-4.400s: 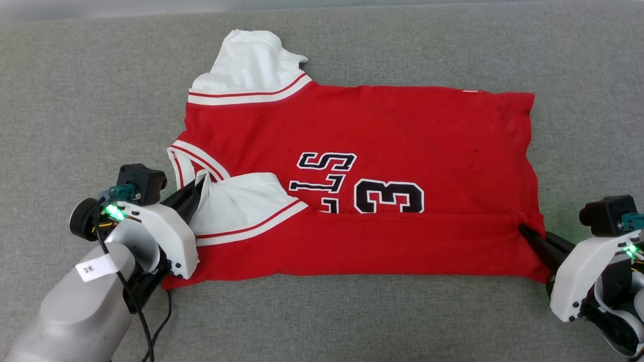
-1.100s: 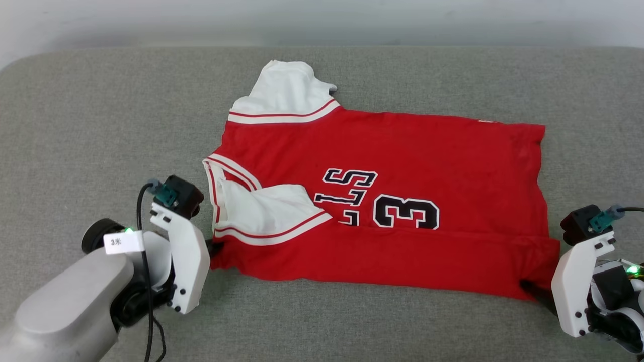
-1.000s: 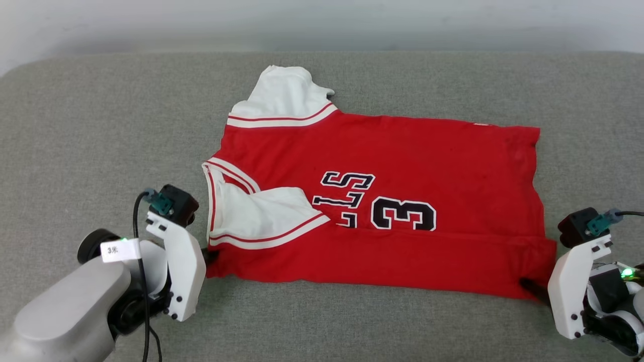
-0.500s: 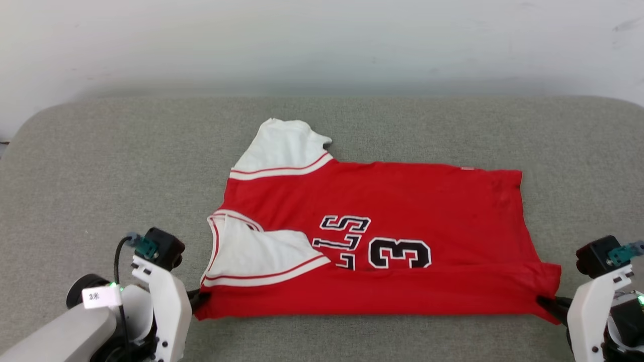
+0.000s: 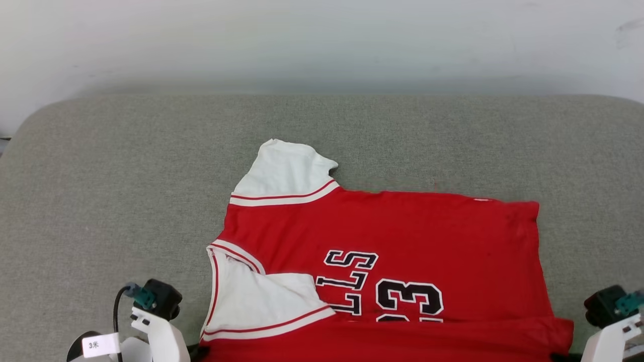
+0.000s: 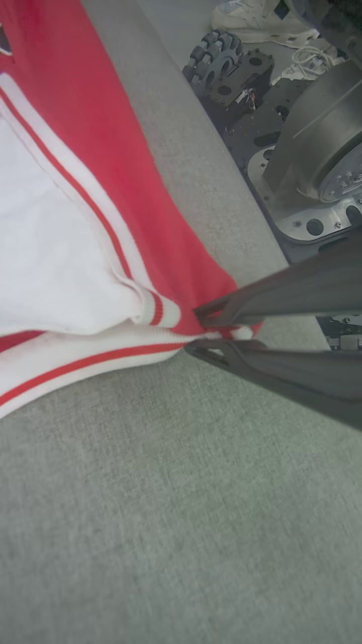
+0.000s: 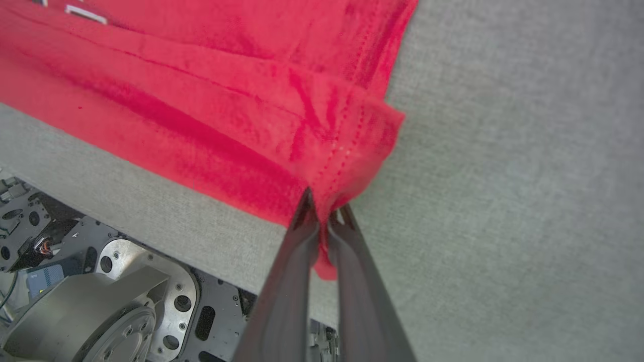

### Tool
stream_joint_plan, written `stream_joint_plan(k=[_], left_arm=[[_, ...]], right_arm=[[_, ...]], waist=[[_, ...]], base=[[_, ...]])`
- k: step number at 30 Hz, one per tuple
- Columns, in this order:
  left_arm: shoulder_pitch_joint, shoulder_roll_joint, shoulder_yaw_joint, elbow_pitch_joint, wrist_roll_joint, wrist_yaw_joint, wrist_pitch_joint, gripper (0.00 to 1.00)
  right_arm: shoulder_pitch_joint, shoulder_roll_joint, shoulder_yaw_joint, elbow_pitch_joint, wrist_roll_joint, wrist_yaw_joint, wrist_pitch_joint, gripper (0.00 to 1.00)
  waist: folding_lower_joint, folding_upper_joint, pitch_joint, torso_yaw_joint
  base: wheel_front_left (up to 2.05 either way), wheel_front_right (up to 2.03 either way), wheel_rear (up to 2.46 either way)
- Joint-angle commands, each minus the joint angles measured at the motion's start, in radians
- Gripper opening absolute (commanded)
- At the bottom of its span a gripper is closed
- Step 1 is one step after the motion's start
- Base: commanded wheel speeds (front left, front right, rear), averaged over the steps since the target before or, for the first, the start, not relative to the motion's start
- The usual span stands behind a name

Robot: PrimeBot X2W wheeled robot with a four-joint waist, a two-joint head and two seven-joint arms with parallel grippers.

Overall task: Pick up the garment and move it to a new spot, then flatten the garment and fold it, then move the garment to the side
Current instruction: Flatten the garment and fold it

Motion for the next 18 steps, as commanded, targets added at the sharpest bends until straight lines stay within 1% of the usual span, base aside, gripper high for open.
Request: stream_joint_plan(k=[1,5,6,7,9,13,14,16,18], left_arm=[[0.015,0.003,-0.006,0.020,0.004,0.003,-0.004,0.00],[0.020,-0.010,-0.009,0.046,0.002,-0.002,-0.009,0.00],[0.022,-0.013,-0.007,0.052,-0.003,-0.003,-0.012,0.27],[0.020,-0.015,-0.001,0.052,-0.003,-0.005,-0.021,1.00],[0.014,-0.014,0.012,0.043,-0.009,-0.002,-0.040,1.00],[-0.021,0.009,0.037,0.004,0.016,0.006,-0.075,1.00],[-0.031,0.018,0.047,-0.012,0.026,0.007,-0.090,1.00],[-0.051,0.027,0.076,-0.029,0.036,0.021,-0.124,1.00],[-0.082,0.032,0.097,-0.042,0.064,0.029,-0.155,1.00]], right_arm=[[0.012,0.006,-0.001,0.011,-0.012,-0.002,0.003,0.00],[0.011,0.030,0.000,0.027,-0.021,-0.002,-0.004,0.00],[0.007,0.039,-0.004,0.029,-0.021,-0.002,-0.011,0.31],[0.003,0.044,-0.006,0.028,-0.023,-0.002,-0.021,1.00],[-0.003,0.056,-0.021,0.021,-0.030,-0.002,-0.049,1.00],[-0.010,0.075,-0.071,-0.005,-0.057,-0.002,-0.129,1.00],[-0.015,0.087,-0.091,-0.015,-0.067,-0.002,-0.157,1.00],[-0.024,0.113,-0.133,-0.041,-0.097,-0.001,-0.220,1.00],[-0.037,0.156,-0.192,-0.066,-0.142,-0.001,-0.309,1.00]], waist=[[0.0000,-0.0001,0.006,-0.001],[0.0000,-0.0001,0.011,0.000],[0.0000,-0.0001,0.011,0.000],[0.0000,-0.0001,0.010,0.001],[0.0000,-0.0001,0.004,0.003],[0.0000,-0.0001,-0.012,0.006],[0.0000,-0.0001,-0.015,0.006],[0.0000,-0.0001,-0.019,0.005],[0.0000,-0.0001,-0.019,0.002]], base=[[0.00,0.00,0.00],[0.00,0.00,0.00],[0.00,0.00,0.00],[0.00,0.00,0.00],[0.00,0.00,0.00],[0.00,0.00,0.00],[0.00,0.00,0.00],[0.00,0.00,0.00],[0.00,0.00,0.00]])
